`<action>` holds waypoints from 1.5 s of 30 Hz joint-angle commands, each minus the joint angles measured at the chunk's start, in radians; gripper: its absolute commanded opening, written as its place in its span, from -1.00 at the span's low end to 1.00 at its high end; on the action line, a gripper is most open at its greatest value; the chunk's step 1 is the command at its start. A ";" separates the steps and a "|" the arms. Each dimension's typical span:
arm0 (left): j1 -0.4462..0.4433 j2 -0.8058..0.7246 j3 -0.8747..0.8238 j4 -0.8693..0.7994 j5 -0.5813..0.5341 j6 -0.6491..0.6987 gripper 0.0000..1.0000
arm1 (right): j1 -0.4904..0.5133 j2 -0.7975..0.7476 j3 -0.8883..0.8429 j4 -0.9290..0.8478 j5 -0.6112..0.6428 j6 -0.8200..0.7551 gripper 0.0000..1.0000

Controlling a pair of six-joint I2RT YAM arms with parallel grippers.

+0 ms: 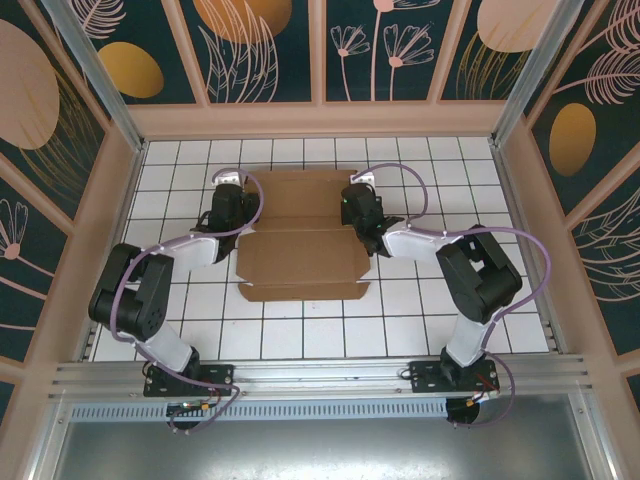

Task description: Fold the paper box

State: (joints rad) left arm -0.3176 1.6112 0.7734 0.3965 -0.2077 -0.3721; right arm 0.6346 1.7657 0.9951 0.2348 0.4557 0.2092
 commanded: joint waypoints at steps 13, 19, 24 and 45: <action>0.013 -0.291 -0.198 0.257 0.215 -0.102 0.39 | -0.025 -0.050 -0.096 0.127 0.100 -0.043 -0.92; 0.015 -0.268 -0.101 0.220 0.206 -0.111 0.47 | -0.024 -0.051 -0.112 0.162 0.077 -0.051 -0.91; 0.032 -0.154 0.084 0.087 0.205 -0.137 0.60 | -0.023 -0.048 -0.140 0.199 0.048 -0.068 -0.86; 0.055 0.090 -0.002 0.094 0.242 -0.252 0.45 | -0.020 -0.043 -0.184 0.233 0.001 -0.067 -0.71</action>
State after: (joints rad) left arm -0.2646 1.6581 0.8284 0.5735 0.0410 -0.6075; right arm 0.6151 1.7378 0.8417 0.4606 0.4801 0.1371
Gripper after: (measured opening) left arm 0.729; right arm 0.142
